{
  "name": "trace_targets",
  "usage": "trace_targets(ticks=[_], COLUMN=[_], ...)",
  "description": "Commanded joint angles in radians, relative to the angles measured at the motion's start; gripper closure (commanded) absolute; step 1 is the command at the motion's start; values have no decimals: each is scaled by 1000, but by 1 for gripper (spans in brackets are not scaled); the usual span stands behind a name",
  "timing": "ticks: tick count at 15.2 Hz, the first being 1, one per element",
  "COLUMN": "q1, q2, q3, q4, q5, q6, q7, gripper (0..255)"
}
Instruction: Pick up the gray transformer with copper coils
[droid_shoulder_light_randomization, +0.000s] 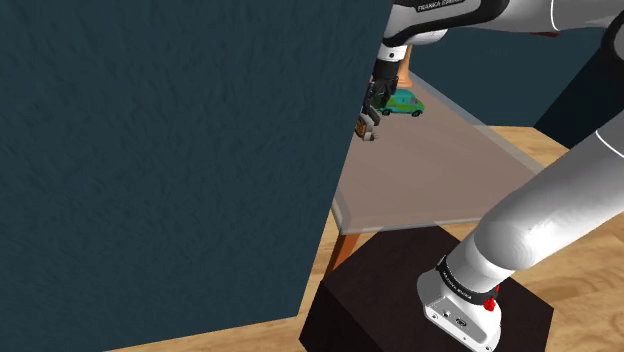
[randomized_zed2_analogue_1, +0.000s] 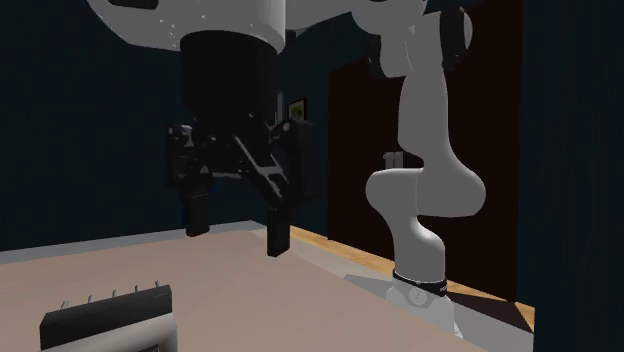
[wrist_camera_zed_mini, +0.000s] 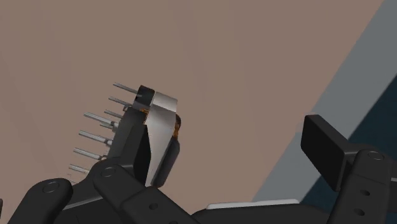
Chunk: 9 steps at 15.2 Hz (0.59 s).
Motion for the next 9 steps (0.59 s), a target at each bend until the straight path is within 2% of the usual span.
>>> trace_targets(ticks=[1,9], q1=[-14,-71], q2=[70,361], q3=[-20,-65], q4=[50,319], q5=[10,83], q6=[25,58], q7=[-22,-85], gripper=[0,0])
